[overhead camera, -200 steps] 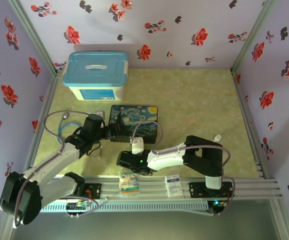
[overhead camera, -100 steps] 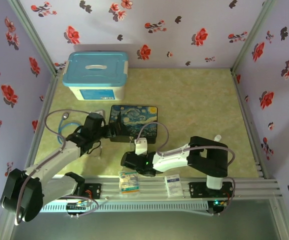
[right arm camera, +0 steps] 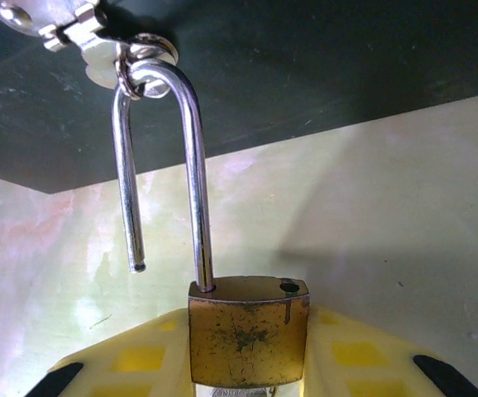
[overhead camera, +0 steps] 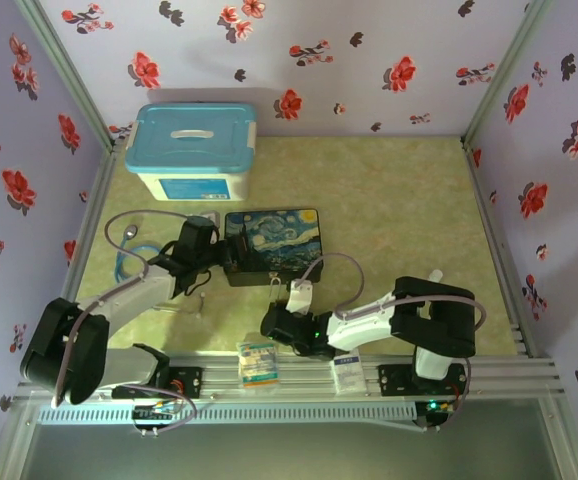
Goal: Unlock the padlock with the key
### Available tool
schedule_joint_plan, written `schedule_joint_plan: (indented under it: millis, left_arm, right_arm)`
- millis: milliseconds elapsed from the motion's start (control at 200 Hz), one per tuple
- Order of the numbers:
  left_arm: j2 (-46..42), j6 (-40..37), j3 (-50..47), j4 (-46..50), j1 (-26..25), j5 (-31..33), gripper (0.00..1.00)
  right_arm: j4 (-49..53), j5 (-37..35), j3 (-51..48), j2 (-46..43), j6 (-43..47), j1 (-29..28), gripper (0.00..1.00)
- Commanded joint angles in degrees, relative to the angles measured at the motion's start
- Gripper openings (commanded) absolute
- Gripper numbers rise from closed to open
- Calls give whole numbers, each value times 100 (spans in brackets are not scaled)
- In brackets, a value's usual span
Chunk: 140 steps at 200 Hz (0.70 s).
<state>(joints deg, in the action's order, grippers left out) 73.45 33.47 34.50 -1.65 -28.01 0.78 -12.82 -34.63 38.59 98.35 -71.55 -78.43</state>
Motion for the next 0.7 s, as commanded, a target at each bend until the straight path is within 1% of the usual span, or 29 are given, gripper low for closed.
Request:
schedule_joint_plan:
  millis: [0,70,140,275,390,420,495,615,695]
  left_arm:
    - [66,0,-179,-254,-6,-78,67]
    - [39,-65,-263,-275,6,-68,67]
    - [38,-101,-325,-324,19,-48,64]
    - [162,-239,-320,-371,15,-60,63]
    - [239,-296,-346,-456,18,-36,62]
    - [241,-302,-359,-467,32,-21,62]
    - [236,-332,-365,-472,32,12,62]
    - [267,-427,-406,-554,31,48,58]
    - [316,-515,-426,-614,31,41,55]
  right_arm:
    - [-338,-412,-92,242,-552,21,27]
    - [-713,-463,-11,441,-700,29,27]
    - [-1039,-562,129,646,-790,38,26]
    - [-1377,-960,311,951,-1170,25,24]
    - [-1933,-1286,328,1223,-1292,39,24]
    - [-2135,-1325,340,1326,-1265,46,24]
    - [-2806,-1357,402,1552,-847,71,23]
    - [-2657,-1329,655,1695,-762,149,23]
    - [-2836,-1305,583,1714,-806,294,23]
